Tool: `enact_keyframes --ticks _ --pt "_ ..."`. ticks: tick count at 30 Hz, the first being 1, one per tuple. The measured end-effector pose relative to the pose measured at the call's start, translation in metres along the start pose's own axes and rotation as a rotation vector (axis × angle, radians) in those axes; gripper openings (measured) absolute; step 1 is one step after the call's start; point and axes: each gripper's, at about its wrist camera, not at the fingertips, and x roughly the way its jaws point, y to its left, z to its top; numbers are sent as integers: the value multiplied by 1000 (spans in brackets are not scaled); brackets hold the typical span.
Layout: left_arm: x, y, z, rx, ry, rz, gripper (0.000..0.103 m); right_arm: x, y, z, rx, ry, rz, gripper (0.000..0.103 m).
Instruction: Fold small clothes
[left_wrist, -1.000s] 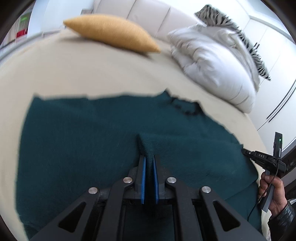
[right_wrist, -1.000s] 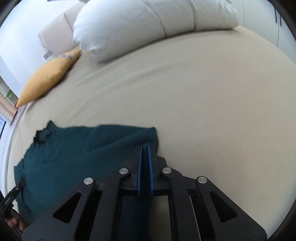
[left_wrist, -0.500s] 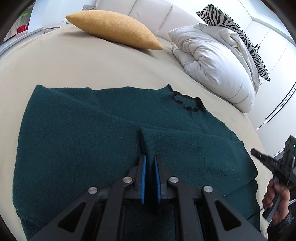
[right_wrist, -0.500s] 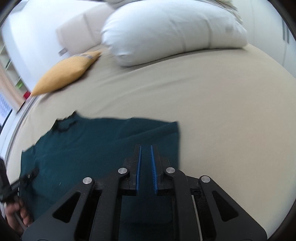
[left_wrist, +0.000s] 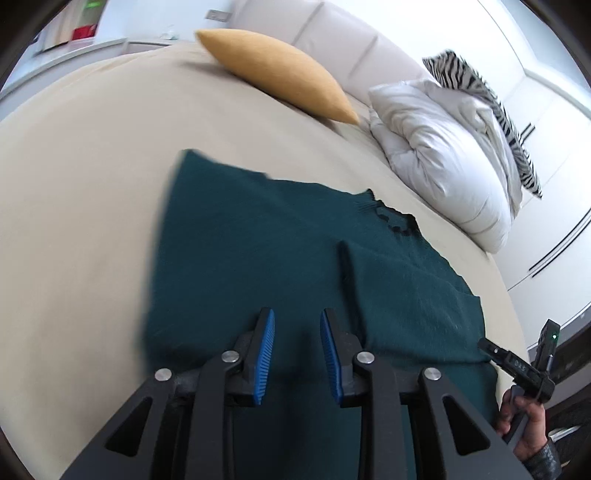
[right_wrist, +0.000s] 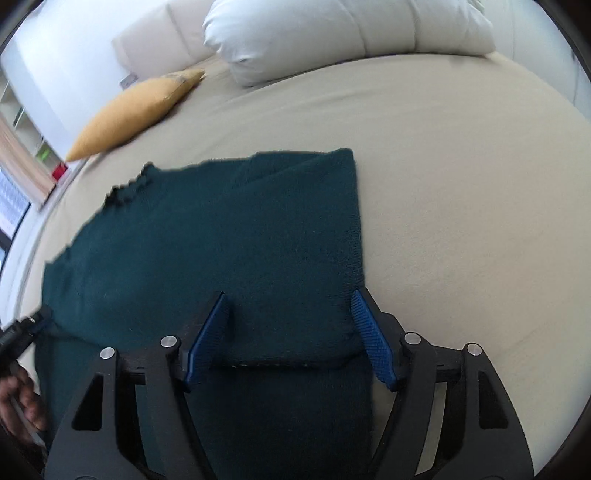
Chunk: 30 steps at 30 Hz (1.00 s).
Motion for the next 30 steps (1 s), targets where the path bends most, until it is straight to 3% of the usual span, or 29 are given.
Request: enact_keyframes --ticks 1,4,7,11,21,27,30 --pt "-12 6 -3 -4 -11 8 29 -13 0 -1 26 -11 -62 67" --pt "-51 31 -20 -68 -38 33 43 -60 -8 -6 143 -116 51 69" --pt "-85 45 -43 -86 -39 38 49 -102 -1 -27 133 -177 85 69" --pt "-119 53 -79 -99 -8 21 59 -135 3 -73 102 -139 126 69" --pt "-154 51 -148 -116 149 -69 59 -195 -38 -188 196 -21 175 69" --pt "-166 56 -171 -139 210 -92 59 -200 -73 -227 286 100 196 69" --pt "-170 60 -178 -148 244 -110 60 -202 -85 -241 327 127 255 67"
